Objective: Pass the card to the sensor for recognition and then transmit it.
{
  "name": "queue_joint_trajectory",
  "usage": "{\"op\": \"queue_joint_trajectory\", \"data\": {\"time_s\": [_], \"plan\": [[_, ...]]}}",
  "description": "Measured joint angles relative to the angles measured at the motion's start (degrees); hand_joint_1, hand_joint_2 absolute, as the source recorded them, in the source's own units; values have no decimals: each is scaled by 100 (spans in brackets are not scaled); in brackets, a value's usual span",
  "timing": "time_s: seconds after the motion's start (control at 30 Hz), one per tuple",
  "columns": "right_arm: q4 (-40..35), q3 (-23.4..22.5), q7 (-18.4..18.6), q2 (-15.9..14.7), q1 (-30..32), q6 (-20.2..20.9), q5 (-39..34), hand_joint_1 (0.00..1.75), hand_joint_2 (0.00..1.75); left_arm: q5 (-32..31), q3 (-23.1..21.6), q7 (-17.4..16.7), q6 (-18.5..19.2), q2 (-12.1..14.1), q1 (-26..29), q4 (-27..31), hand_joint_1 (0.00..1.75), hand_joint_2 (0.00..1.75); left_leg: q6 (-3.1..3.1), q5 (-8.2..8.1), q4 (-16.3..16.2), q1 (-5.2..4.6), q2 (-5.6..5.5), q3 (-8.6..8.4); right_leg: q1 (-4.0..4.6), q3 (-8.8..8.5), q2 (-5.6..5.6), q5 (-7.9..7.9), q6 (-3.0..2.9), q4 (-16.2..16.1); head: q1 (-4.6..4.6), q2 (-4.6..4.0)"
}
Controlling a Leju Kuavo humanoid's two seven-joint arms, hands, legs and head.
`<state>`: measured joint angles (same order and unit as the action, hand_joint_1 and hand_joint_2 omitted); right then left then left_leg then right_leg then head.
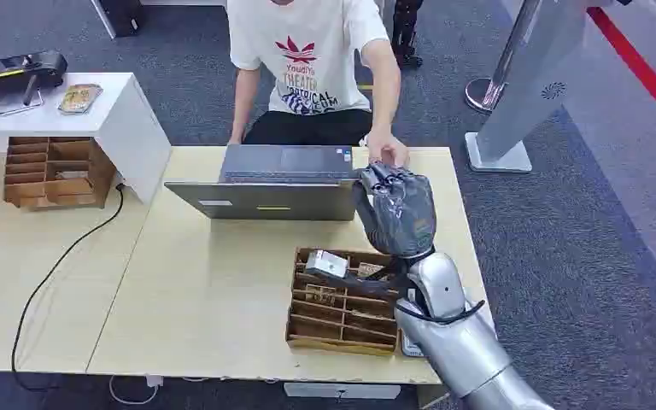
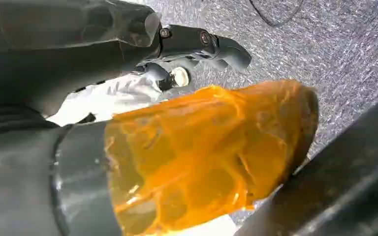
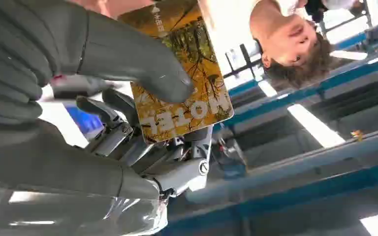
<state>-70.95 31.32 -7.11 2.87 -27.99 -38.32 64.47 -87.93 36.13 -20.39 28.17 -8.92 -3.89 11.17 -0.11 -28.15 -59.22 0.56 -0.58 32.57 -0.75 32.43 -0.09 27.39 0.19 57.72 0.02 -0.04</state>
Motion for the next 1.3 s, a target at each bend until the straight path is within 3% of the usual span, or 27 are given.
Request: {"op": "queue_joint_trajectory", "data": {"time_s": [0.53,0.83,1.13,1.3], "plan": [[-1305,-448,-739,476,1045,83,-2599,175,175,343,83,-98,-122,-46,52,0,0,0,0,0,0,0,0,1,0,2,0,1,0,0,0,0],[-1510,-496,-1215,820,1288,647,-4266,175,175,658,359,-127,-197,-122,74,0,0,0,0,0,2,0,0,2,0,2,1,2,-1,0,0,0],[-1405,-229,-1305,990,1285,1572,-5619,175,175,887,656,-125,-282,-240,116,0,0,0,0,0,2,-2,-4,4,-2,2,0,2,-1,0,-2,0],[-1175,-35,-1326,1086,1193,1845,-6032,175,175,944,759,-120,-304,-282,144,0,0,0,0,0,2,-1,-6,4,-1,3,-2,2,-1,0,-2,0]]}}
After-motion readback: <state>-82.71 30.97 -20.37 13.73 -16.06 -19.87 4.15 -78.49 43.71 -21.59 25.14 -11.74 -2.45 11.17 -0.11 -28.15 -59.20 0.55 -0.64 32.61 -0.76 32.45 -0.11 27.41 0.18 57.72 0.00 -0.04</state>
